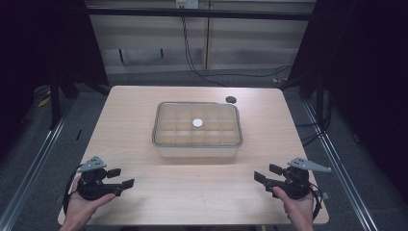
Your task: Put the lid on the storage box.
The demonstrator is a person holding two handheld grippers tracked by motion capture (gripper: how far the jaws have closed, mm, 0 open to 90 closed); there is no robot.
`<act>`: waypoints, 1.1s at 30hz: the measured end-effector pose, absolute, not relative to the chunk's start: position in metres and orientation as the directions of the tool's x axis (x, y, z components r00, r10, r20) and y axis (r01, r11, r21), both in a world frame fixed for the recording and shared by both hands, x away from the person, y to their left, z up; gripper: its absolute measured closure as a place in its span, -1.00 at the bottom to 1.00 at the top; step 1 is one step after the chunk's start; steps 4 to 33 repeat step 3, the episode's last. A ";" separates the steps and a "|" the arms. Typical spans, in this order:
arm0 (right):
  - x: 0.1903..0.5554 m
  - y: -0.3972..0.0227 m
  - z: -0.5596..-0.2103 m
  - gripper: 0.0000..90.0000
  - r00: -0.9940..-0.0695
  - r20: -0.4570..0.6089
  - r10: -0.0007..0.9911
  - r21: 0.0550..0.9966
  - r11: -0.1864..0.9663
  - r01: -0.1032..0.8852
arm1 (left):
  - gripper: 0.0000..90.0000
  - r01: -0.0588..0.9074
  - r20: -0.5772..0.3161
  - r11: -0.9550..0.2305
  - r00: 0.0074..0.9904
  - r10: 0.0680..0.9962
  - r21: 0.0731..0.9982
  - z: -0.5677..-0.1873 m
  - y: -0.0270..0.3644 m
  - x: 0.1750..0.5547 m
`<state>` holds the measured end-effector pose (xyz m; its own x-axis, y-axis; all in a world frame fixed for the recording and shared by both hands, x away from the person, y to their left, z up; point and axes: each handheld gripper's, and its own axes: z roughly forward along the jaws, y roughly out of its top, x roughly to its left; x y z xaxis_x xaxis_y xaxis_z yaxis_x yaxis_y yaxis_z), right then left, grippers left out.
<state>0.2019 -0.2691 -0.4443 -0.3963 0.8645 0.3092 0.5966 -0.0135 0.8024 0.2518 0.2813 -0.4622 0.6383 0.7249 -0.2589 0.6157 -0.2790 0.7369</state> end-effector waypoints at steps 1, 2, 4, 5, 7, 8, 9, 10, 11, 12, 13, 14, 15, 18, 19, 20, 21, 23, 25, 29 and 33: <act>0.199 -0.271 -0.450 -0.43 -0.396 0.326 0.858 0.801 -0.028 0.598 | -0.39 0.608 -0.244 -0.305 0.653 0.717 0.733 -0.463 0.280 0.249; 0.199 -0.271 -0.450 -0.43 -0.396 0.326 0.858 0.801 -0.028 0.598 | -0.39 0.602 -0.230 -0.318 0.658 0.717 0.732 -0.464 0.279 0.247; 0.199 -0.271 -0.452 -0.42 -0.396 0.328 0.857 0.798 -0.028 0.601 | -0.39 0.608 -0.237 -0.324 0.662 0.711 0.725 -0.467 0.278 0.245; 0.199 -0.271 -0.452 -0.42 -0.396 0.328 0.857 0.798 -0.028 0.601 | -0.39 0.608 -0.237 -0.324 0.662 0.711 0.725 -0.467 0.278 0.245; 0.199 -0.271 -0.452 -0.42 -0.396 0.328 0.857 0.798 -0.028 0.601 | -0.39 0.608 -0.237 -0.324 0.662 0.711 0.725 -0.467 0.278 0.245; 0.199 -0.271 -0.452 -0.42 -0.396 0.328 0.857 0.798 -0.028 0.601 | -0.39 0.608 -0.237 -0.324 0.662 0.711 0.725 -0.467 0.278 0.245; 0.199 -0.271 -0.452 -0.42 -0.396 0.328 0.857 0.798 -0.028 0.601 | -0.39 0.608 -0.237 -0.324 0.662 0.711 0.725 -0.467 0.278 0.245; 0.199 -0.271 -0.452 -0.42 -0.396 0.328 0.857 0.798 -0.028 0.601 | -0.39 0.608 -0.237 -0.324 0.662 0.711 0.725 -0.467 0.278 0.245; 0.199 -0.271 -0.452 -0.42 -0.396 0.328 0.857 0.798 -0.028 0.601 | -0.39 0.608 -0.237 -0.324 0.662 0.711 0.725 -0.467 0.278 0.245; 0.199 -0.271 -0.452 -0.42 -0.396 0.328 0.857 0.798 -0.028 0.601 | -0.39 0.608 -0.237 -0.324 0.662 0.711 0.725 -0.467 0.278 0.245; 0.199 -0.271 -0.452 -0.42 -0.396 0.328 0.857 0.798 -0.028 0.601 | -0.39 0.608 -0.237 -0.324 0.662 0.711 0.725 -0.467 0.278 0.245; 0.199 -0.271 -0.452 -0.42 -0.396 0.328 0.857 0.798 -0.028 0.601 | -0.39 0.608 -0.237 -0.324 0.662 0.711 0.725 -0.467 0.278 0.245; 0.199 -0.271 -0.452 -0.42 -0.396 0.328 0.857 0.798 -0.028 0.601 | -0.39 0.608 -0.237 -0.324 0.662 0.711 0.725 -0.467 0.278 0.245; 0.199 -0.271 -0.452 -0.42 -0.396 0.328 0.857 0.798 -0.028 0.601 | -0.39 0.608 -0.237 -0.324 0.662 0.711 0.725 -0.467 0.278 0.245; 0.199 -0.271 -0.452 -0.42 -0.396 0.328 0.857 0.798 -0.028 0.601 | -0.39 0.608 -0.237 -0.324 0.662 0.711 0.725 -0.467 0.278 0.245; 0.199 -0.271 -0.452 -0.42 -0.396 0.328 0.857 0.798 -0.028 0.601 | -0.39 0.608 -0.237 -0.324 0.662 0.711 0.725 -0.467 0.278 0.245; 0.199 -0.271 -0.452 -0.42 -0.396 0.328 0.857 0.798 -0.028 0.601 | -0.39 0.608 -0.237 -0.324 0.662 0.711 0.725 -0.467 0.278 0.245; 0.199 -0.271 -0.452 -0.42 -0.396 0.328 0.857 0.798 -0.028 0.601 | -0.39 0.608 -0.237 -0.324 0.662 0.711 0.725 -0.467 0.278 0.245; 0.199 -0.271 -0.452 -0.42 -0.396 0.328 0.857 0.798 -0.028 0.601 | -0.39 0.608 -0.237 -0.324 0.662 0.711 0.725 -0.467 0.278 0.245; 0.199 -0.271 -0.452 -0.42 -0.396 0.328 0.857 0.798 -0.028 0.601 | -0.39 0.608 -0.237 -0.324 0.662 0.711 0.725 -0.467 0.278 0.245; 0.199 -0.271 -0.452 -0.42 -0.396 0.328 0.857 0.798 -0.028 0.601 | -0.39 0.608 -0.237 -0.324 0.662 0.711 0.725 -0.467 0.278 0.245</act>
